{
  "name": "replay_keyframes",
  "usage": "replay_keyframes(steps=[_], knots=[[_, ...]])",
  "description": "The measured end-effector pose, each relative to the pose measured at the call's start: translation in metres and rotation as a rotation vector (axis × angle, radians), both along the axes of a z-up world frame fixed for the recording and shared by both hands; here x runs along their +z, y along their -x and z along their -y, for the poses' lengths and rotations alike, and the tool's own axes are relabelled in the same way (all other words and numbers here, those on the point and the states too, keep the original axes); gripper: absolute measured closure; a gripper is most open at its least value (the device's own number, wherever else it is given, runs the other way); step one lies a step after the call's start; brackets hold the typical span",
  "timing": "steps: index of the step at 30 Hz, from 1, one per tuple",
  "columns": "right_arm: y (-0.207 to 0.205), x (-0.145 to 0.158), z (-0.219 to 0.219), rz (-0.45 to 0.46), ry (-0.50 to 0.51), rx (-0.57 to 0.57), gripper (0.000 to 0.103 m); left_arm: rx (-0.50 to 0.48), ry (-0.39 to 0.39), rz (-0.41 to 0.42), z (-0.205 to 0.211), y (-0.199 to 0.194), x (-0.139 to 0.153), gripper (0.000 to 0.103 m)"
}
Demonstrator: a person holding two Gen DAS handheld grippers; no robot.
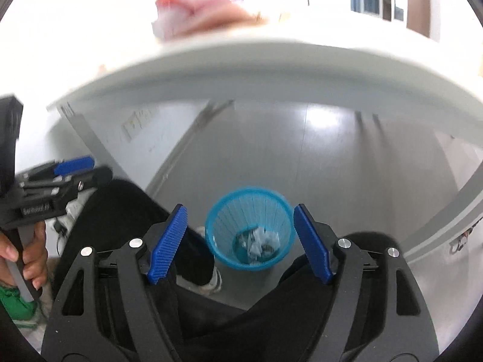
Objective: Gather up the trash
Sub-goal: 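Raise both open tools back toward the table, then close the left gripper on the pink-white paper bag while the right gripper grasps the clear plastic bag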
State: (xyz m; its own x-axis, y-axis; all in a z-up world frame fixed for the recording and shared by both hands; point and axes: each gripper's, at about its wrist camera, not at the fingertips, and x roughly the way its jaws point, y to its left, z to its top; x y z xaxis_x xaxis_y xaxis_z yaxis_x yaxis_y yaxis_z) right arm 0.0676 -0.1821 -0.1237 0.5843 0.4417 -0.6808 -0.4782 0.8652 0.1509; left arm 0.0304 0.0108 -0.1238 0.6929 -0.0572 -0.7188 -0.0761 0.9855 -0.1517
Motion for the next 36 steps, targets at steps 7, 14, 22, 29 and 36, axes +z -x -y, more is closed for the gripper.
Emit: replay_keyframes(steps=[7,14,22,29,36], knots=[[0.004,0.055,0.008,0.109,-0.071,-0.019,0.028,-0.01,0.012,0.111,-0.009,0.019,0.046,0.006],[0.006,0.092,0.009,0.155,-0.116,-0.003,0.02,-0.023,-0.072,0.175,0.003,0.017,0.066,0.006],[-0.019,0.126,0.009,0.19,-0.132,-0.009,0.009,-0.034,-0.059,0.215,0.005,-0.014,0.095,0.006],[-0.061,0.135,0.011,0.165,-0.141,-0.038,0.009,-0.014,-0.045,0.201,0.005,-0.047,0.096,0.006],[-0.108,0.148,0.003,0.161,-0.109,-0.04,0.009,0.001,-0.046,0.19,0.005,-0.078,0.097,0.006]])
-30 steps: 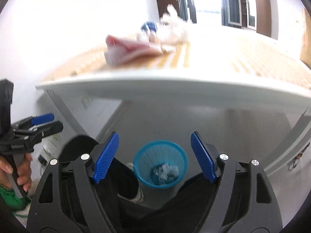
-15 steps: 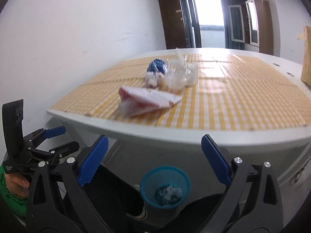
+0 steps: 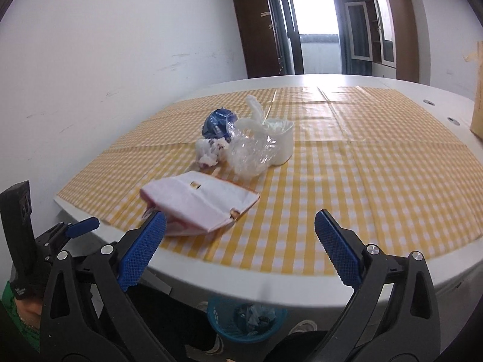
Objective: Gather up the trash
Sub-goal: 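Close the left gripper on the pink-white paper bag while the right gripper grasps the clear plastic bag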
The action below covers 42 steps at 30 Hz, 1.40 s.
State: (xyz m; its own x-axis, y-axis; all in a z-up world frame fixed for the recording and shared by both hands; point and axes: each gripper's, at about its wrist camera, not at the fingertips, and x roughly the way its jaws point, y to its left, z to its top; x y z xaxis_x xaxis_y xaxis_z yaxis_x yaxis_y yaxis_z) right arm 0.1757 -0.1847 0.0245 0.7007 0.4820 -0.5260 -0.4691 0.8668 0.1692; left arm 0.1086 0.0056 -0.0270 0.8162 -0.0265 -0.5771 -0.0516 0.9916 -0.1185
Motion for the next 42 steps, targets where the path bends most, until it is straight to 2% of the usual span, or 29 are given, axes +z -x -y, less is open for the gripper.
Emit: replay_keyframes(steps=[5,8,12,18,21,23,24,25,26,27,30,42], knots=[[-0.038,0.002,-0.01,-0.045,-0.01,0.012,0.009,-0.012,-0.025,-0.027,0.002,-0.024,-0.002,0.006],[-0.061,-0.002,-0.019,-0.068,0.011,0.009,0.009,-0.015,0.003,-0.049,-0.003,-0.036,-0.006,0.007],[-0.088,-0.007,-0.031,-0.111,0.014,0.019,0.014,-0.03,0.008,-0.059,0.0,-0.047,-0.007,0.009],[-0.12,-0.019,-0.048,-0.168,0.051,0.024,0.022,-0.048,-0.003,-0.073,0.002,-0.062,-0.007,0.018],[-0.134,-0.025,-0.055,-0.201,0.076,0.015,0.029,-0.051,0.005,-0.088,0.0,-0.067,-0.01,0.032],[-0.141,-0.029,-0.059,-0.218,0.075,0.017,0.036,-0.055,0.007,-0.093,0.001,-0.068,-0.012,0.054],[-0.144,-0.032,-0.06,-0.23,0.072,0.017,0.041,-0.052,0.01,-0.094,0.001,-0.068,-0.013,0.06],[-0.147,-0.034,-0.062,-0.246,0.063,0.019,0.05,-0.057,0.015,-0.092,0.0,-0.067,-0.014,0.071],[-0.149,-0.036,-0.063,-0.258,0.056,0.022,0.055,-0.064,0.021,-0.091,-0.001,-0.066,-0.015,0.079],[-0.15,-0.038,-0.064,-0.265,0.051,0.03,0.064,-0.066,0.023,-0.087,-0.002,-0.064,-0.015,0.081],[-0.146,-0.037,-0.07,-0.244,0.054,0.046,0.071,-0.058,0.027,-0.065,-0.005,-0.059,-0.013,0.086],[-0.085,-0.025,-0.045,-0.129,0.07,0.046,0.074,-0.054,0.043,0.034,-0.01,-0.01,0.001,0.092]])
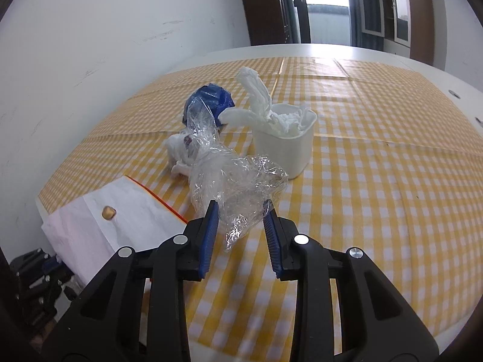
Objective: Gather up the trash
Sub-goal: 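Close the left gripper on the pink-white paper bag while the right gripper grasps the clear plastic bag, then carry the paper bag and plastic bag in both grippers down over the wastebasket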
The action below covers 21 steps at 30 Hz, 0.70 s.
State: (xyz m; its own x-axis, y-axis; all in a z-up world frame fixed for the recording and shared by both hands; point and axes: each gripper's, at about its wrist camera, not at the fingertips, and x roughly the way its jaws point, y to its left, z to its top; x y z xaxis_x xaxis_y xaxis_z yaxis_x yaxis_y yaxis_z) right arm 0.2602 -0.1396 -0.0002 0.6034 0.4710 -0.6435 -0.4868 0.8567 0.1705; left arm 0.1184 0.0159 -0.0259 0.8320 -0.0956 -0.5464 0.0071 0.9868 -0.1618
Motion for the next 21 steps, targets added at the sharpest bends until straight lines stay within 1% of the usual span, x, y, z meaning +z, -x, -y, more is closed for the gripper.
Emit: replay_keyframes(steps=[11,15,21], knots=[[0.06,0.0,0.023,0.053,-0.027,-0.015,0.074,0.027,0.006,0.048,-0.002,0.044,0.008,0.092],[0.082,-0.003,0.033,0.064,-0.015,-0.027,0.074,0.07,0.005,0.096,-0.004,0.066,0.013,0.093],[0.121,0.002,0.05,0.094,-0.036,-0.026,0.074,0.064,0.002,0.117,-0.003,0.094,0.02,0.093]])
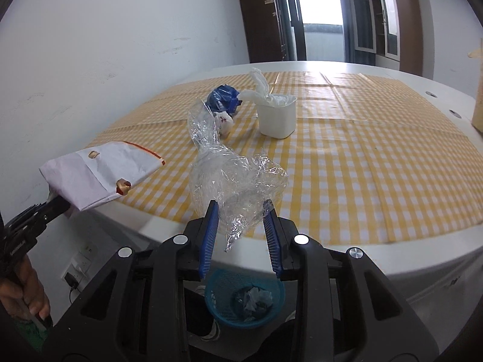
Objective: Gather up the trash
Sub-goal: 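Carry the paper bag and plastic bag in both grippers down over the wastebasket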
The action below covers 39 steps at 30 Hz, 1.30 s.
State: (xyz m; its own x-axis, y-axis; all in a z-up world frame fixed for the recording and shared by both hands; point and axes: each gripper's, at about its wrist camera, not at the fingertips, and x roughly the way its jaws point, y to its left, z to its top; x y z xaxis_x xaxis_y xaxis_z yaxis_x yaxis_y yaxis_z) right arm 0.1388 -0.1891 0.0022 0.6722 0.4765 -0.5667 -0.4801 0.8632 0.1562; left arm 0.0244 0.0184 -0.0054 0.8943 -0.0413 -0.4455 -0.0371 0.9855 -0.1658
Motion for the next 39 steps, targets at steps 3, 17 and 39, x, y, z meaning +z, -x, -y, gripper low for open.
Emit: replay_keyframes(steps=[3,17,39], knots=[[0.019,0.001,0.007,0.007,-0.005,0.009,0.074,-0.009,-0.01,0.007,0.003,0.017,-0.001,0.093],[0.096,-0.024,0.023,-0.006,0.02,0.04,0.074,-0.114,-0.058,-0.004,0.024,0.082,-0.024,0.093],[0.132,-0.091,0.022,-0.124,0.088,0.059,0.074,-0.164,-0.097,-0.135,0.031,0.092,-0.086,0.094]])
